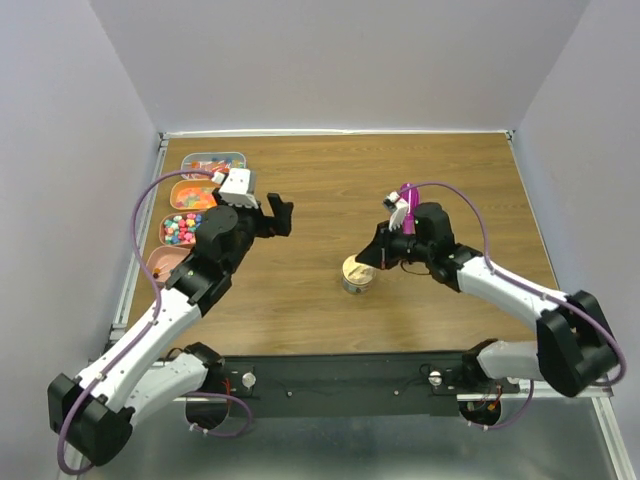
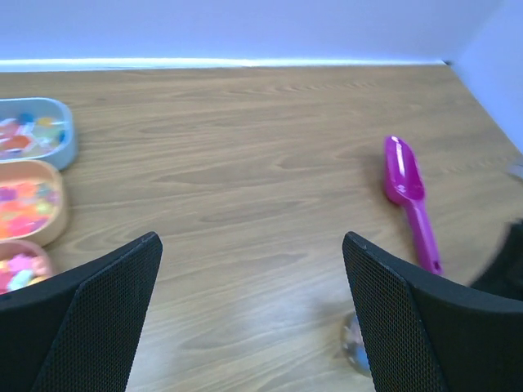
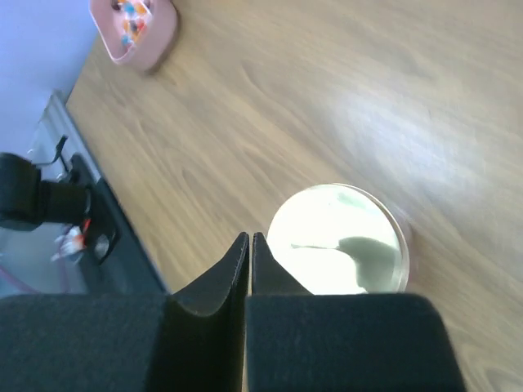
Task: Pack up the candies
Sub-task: Close the bottle lid on the packing bottle, then screw the bottle lid onto the packing bottle.
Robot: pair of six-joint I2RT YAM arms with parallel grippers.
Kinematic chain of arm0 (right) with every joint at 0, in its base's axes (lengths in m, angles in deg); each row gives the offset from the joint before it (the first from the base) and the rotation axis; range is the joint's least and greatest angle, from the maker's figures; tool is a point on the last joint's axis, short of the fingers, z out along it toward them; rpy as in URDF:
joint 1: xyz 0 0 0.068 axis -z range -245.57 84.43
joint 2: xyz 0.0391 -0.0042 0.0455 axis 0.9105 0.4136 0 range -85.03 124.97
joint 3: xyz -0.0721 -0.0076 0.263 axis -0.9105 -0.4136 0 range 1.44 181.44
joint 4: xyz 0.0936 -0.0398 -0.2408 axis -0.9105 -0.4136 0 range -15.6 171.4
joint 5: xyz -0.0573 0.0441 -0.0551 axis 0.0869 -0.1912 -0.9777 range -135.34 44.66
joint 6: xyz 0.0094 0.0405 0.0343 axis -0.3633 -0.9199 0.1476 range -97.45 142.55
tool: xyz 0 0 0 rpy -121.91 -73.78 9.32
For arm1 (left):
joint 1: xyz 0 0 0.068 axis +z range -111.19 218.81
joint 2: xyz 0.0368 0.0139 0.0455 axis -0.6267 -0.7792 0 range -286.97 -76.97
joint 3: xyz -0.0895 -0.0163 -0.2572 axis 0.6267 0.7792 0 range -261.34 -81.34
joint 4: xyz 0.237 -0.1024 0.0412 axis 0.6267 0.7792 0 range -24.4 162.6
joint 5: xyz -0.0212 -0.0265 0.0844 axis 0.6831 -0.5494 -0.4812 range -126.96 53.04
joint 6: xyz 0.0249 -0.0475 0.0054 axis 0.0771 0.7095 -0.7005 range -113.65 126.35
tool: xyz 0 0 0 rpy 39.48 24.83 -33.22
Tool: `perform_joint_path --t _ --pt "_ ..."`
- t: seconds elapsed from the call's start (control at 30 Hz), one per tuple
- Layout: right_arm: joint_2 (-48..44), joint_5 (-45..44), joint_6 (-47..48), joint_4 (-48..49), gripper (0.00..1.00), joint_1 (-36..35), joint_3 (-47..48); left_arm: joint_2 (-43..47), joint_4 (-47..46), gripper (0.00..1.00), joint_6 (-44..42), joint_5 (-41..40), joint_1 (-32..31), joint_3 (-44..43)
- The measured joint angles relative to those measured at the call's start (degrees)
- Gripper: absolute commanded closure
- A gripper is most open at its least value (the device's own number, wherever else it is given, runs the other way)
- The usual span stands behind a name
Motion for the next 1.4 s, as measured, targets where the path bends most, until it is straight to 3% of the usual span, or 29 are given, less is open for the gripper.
perform_joint_path --t 0.13,0.27,0.63,0.9,1.4 --pt "-7.06 -11.50 2.14 4.07 0.91 -6.64 -3.78 5.79 0.20 0.01 -1.09 -5.16 0.68 2.49" --pt "-7.26 -19.41 3.26 5.66 0.95 -9.16 -6.14 9.77 0.15 0.01 -2.40 -8.85 0.72 3.28" --pt "-6.16 -31.01 2.78 0.04 0.99 -16.48 -5.49 11.17 0.28 0.01 -3.96 -13.77 1.05 4.42" --pt "-5.38 -34.10 -0.74 -5.79 0.99 -16.50 -5.16 11.26 0.28 0.01 -4.09 -13.86 1.11 4.42" --pt "-3.26 -34.12 -6.80 -7.67 0.99 -16.50 -2.54 11.76 0.33 0.01 -4.09 -13.88 1.11 4.92"
